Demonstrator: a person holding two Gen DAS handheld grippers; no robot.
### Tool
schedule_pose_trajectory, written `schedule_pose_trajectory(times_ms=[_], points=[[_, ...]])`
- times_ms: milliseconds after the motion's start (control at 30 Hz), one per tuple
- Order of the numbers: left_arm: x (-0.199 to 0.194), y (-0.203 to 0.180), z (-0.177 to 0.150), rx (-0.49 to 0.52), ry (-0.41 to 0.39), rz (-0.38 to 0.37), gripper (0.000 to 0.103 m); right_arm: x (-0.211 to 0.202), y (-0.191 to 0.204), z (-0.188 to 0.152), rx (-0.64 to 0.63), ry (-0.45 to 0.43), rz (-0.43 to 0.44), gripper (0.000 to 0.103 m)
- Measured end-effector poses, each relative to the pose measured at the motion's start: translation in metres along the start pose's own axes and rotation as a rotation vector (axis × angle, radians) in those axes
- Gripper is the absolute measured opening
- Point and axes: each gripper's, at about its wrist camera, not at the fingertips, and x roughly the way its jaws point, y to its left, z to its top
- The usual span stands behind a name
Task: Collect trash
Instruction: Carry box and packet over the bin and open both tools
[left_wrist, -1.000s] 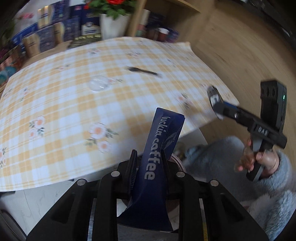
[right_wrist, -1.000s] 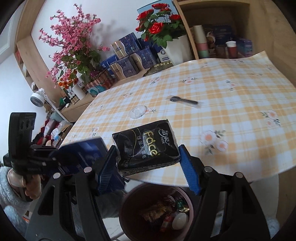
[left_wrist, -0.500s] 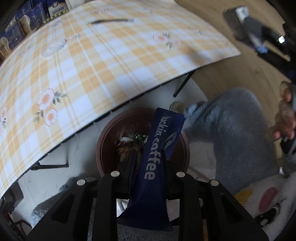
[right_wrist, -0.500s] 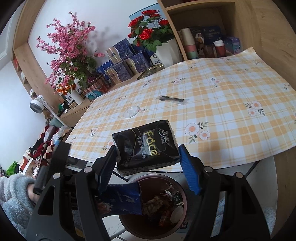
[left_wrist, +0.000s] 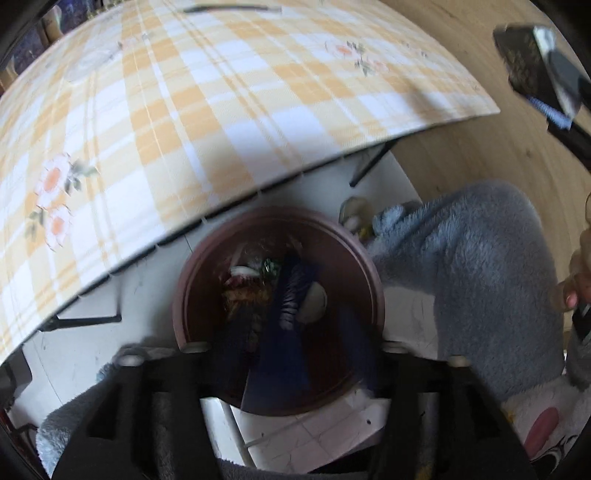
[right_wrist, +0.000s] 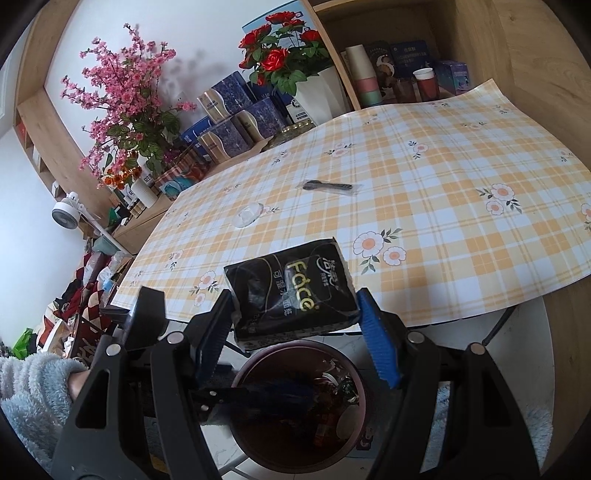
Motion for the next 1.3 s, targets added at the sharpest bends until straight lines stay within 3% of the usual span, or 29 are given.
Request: schedule_pose_trajectory(times_ms=[167,400,567,767,1000,1100,1300], points=[[-0.033,0.012,0.007,-0.077,-0.122,-0.017,0.079,0.005,0.000,-0.005,-0.002,0.016,-0.009,0.068],[-0.094,0.035,-0.008,-0.173,-0.351,0.037,0.088,0.021,0.013,-0.024,-0.041,0.073,-0.012,0.068],[-0.130,0.054,-0.035,-0.216,-0.492,0.146,0.090,0.038,0.028,-0.045,-0.075,0.127,0.008,0.068],[-0.152,0.060,-0.072,-0.253,-0.601,0.260,0.093,0.057,0.048,-0.062,-0.116,0.194,0.034,0.068],[-0.141,0.057,-0.109,-0.257,-0.656,0.344,0.094,0.074,0.062,-0.078,-0.161,0.268,0.026,0.068],[-0.140,0.064,-0.116,-0.322,-0.659,0.382,0.094,0.079,0.064,-0.083,-0.170,0.290,0.016,0.068],[-0.131,0.090,-0.113,-0.435,-0.609,0.339,0.095,0.089,0.063,-0.094,-0.172,0.332,-0.001,0.068]])
